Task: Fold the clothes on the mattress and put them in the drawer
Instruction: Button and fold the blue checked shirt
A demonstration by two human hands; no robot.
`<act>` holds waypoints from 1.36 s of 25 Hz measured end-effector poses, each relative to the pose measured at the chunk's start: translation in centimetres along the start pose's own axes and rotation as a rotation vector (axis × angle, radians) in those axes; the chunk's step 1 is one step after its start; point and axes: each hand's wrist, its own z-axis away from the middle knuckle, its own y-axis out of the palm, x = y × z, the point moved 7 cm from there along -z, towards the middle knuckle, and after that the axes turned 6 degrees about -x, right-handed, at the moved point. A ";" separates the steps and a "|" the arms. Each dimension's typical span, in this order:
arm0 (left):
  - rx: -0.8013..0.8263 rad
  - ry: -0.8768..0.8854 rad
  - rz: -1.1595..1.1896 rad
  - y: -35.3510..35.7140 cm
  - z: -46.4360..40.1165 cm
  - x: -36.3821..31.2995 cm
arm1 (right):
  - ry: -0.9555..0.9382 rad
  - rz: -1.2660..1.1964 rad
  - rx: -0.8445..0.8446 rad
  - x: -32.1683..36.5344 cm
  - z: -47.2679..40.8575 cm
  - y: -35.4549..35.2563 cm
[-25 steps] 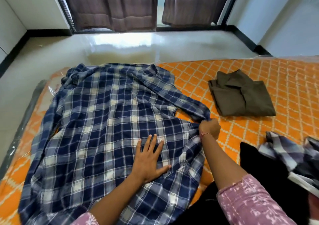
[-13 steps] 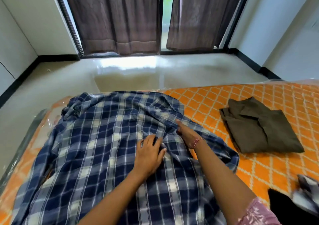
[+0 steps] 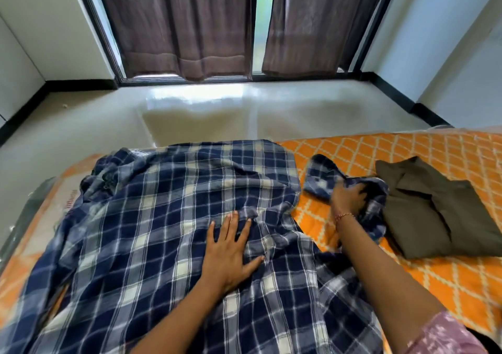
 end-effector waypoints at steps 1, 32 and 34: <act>0.035 -0.002 0.008 0.0 -0.2 0.0 | -0.053 0.126 0.106 -0.1 1.0 0.5; 0.006 -0.357 0.047 -1.0 19.7 7.2 | -0.563 0.734 0.081 -15.4 19.5 -3.5; 0.075 -0.368 0.072 -1.4 19.8 6.6 | -0.543 0.727 0.177 -14.7 19.4 -4.0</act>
